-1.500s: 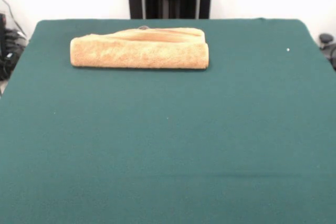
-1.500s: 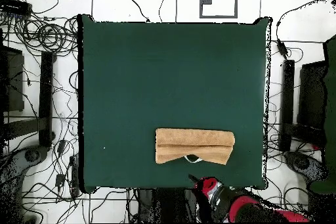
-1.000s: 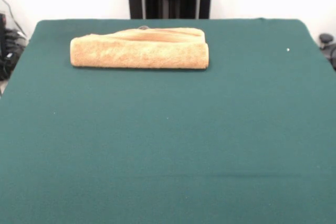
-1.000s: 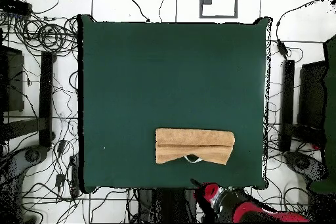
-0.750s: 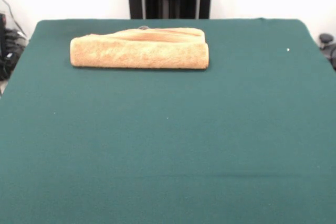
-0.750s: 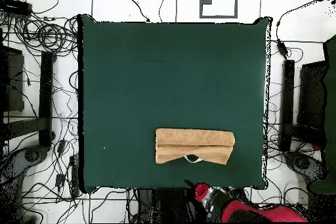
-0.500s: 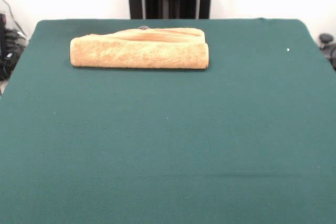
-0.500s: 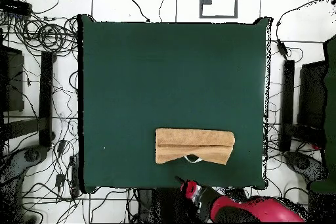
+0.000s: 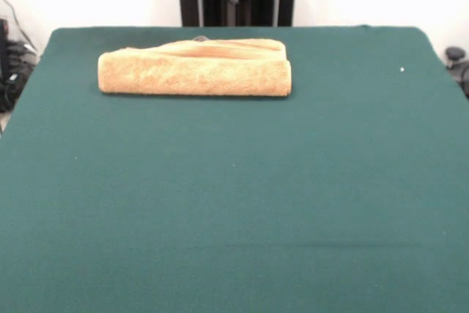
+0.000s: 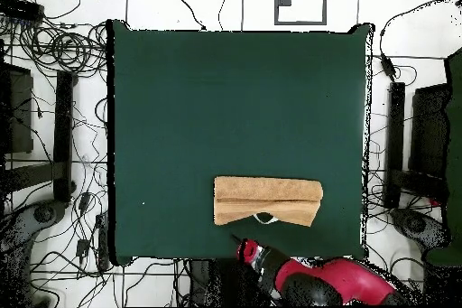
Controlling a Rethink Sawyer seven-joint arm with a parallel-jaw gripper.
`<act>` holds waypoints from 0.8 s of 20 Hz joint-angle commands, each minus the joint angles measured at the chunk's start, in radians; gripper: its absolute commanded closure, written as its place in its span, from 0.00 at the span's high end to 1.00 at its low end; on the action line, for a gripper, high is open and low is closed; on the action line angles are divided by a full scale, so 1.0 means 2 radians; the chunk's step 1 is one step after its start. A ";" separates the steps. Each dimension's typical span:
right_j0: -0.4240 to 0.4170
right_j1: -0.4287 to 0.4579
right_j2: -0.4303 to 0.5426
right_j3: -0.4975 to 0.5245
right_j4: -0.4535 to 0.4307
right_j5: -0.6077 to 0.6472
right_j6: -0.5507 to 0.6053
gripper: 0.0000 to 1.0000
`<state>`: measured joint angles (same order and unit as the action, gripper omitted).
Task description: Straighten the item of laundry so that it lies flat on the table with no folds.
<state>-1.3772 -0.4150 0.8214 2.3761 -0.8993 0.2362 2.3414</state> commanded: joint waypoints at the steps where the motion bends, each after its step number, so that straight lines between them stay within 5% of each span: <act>1: 0.042 0.082 -0.053 -0.118 -0.066 -0.028 -0.024 1.00; 7: 0.035 0.130 -0.059 -0.154 -0.095 -0.033 -0.036 1.00; 16: -0.031 0.235 -0.034 -0.211 -0.114 0.024 -0.143 1.00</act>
<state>-1.4459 -0.0811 0.7364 2.1856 -1.0663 0.2123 2.3412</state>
